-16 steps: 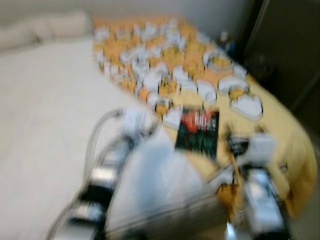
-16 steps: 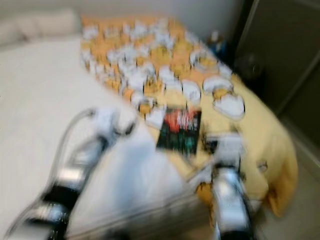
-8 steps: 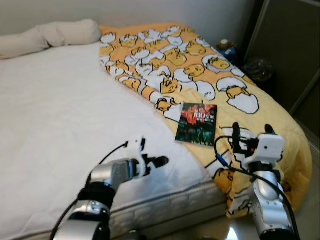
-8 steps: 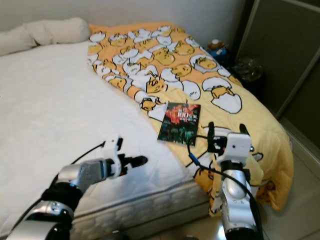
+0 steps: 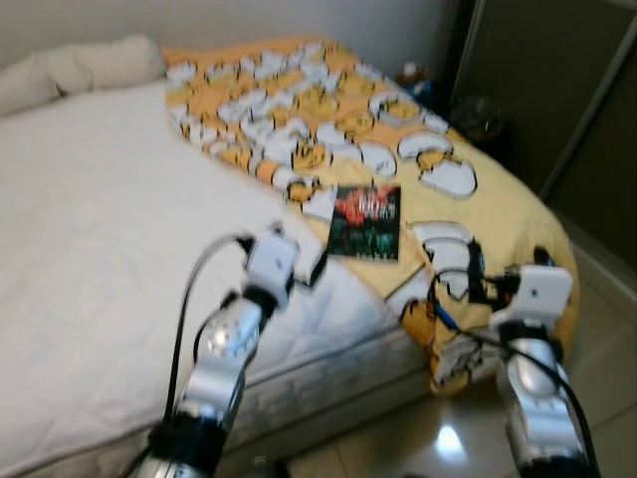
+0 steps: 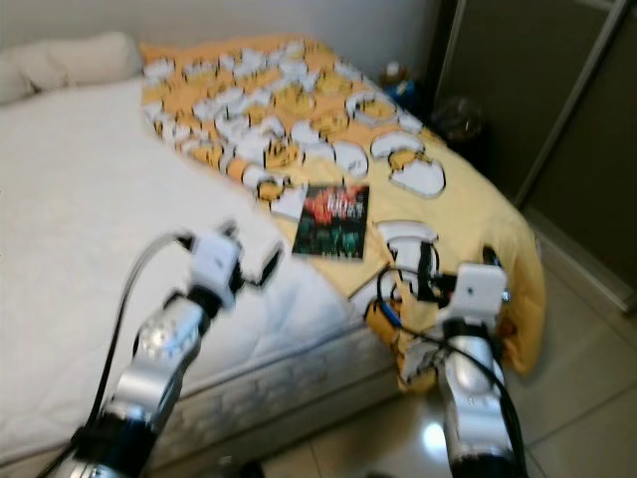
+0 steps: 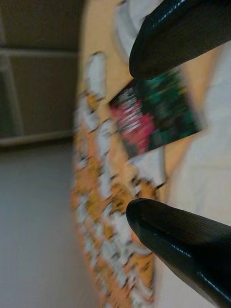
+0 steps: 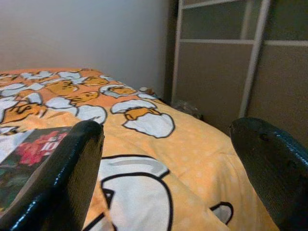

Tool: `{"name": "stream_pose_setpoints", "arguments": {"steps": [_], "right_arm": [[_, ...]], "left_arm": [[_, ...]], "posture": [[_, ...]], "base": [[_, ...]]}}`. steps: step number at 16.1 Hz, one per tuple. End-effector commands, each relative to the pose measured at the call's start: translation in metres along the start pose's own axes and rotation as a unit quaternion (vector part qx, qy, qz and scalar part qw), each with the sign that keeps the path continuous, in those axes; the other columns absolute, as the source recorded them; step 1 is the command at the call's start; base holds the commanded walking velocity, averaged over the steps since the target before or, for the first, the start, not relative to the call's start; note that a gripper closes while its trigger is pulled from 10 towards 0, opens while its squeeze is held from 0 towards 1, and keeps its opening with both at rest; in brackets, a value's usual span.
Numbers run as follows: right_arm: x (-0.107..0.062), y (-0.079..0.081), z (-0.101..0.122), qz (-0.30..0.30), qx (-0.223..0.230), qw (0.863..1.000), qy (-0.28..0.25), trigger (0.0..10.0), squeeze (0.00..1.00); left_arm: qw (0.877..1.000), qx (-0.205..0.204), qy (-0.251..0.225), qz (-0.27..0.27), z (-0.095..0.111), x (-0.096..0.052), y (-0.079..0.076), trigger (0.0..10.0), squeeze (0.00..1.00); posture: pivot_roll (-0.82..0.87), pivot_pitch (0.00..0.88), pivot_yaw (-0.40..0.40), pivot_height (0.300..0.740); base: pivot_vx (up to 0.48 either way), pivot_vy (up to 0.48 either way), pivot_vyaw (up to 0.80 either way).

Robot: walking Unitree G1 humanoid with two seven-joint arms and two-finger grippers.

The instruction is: Clean up the room

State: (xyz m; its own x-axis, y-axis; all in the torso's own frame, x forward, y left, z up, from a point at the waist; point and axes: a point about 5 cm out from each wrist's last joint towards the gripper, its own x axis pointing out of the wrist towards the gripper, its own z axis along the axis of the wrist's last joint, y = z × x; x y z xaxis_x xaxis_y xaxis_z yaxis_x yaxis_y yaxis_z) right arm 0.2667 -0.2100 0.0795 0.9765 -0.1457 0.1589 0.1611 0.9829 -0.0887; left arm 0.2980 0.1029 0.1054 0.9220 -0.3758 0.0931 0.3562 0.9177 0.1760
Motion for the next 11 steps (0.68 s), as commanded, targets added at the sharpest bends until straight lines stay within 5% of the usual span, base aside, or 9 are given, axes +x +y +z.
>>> {"name": "stream_pose_setpoints", "arguments": {"steps": [1,4,6,11], "right_arm": [[0.003,0.002,0.002,0.003,-0.003,1.000,-0.003,10.0,0.00],[0.006,0.001,0.002,0.000,-0.001,1.000,-0.002,10.0,0.00],[0.007,0.003,0.002,0.001,0.002,1.000,0.001,10.0,0.00],[0.011,0.001,-0.001,0.002,0.004,1.000,0.010,10.0,0.00]], "left_arm": [[0.999,-0.003,-0.008,0.039,0.000,-0.005,0.007,10.0,0.00],[0.997,-0.067,0.013,0.044,-0.012,-0.008,0.003,10.0,0.00],[0.998,-0.037,0.040,0.035,-0.017,-0.006,0.004,10.0,0.00],[0.998,-0.046,0.036,0.036,-0.016,-0.006,0.000,10.0,0.00]], "posture": [[-0.08,0.032,0.052,0.740],[-0.08,0.030,0.047,0.740],[-0.08,0.024,0.047,0.740],[-0.07,0.008,0.041,0.740]], "base": [[0.000,0.000,0.00],[0.000,0.000,0.00],[0.000,0.000,0.00],[0.000,-0.480,0.00]]}}
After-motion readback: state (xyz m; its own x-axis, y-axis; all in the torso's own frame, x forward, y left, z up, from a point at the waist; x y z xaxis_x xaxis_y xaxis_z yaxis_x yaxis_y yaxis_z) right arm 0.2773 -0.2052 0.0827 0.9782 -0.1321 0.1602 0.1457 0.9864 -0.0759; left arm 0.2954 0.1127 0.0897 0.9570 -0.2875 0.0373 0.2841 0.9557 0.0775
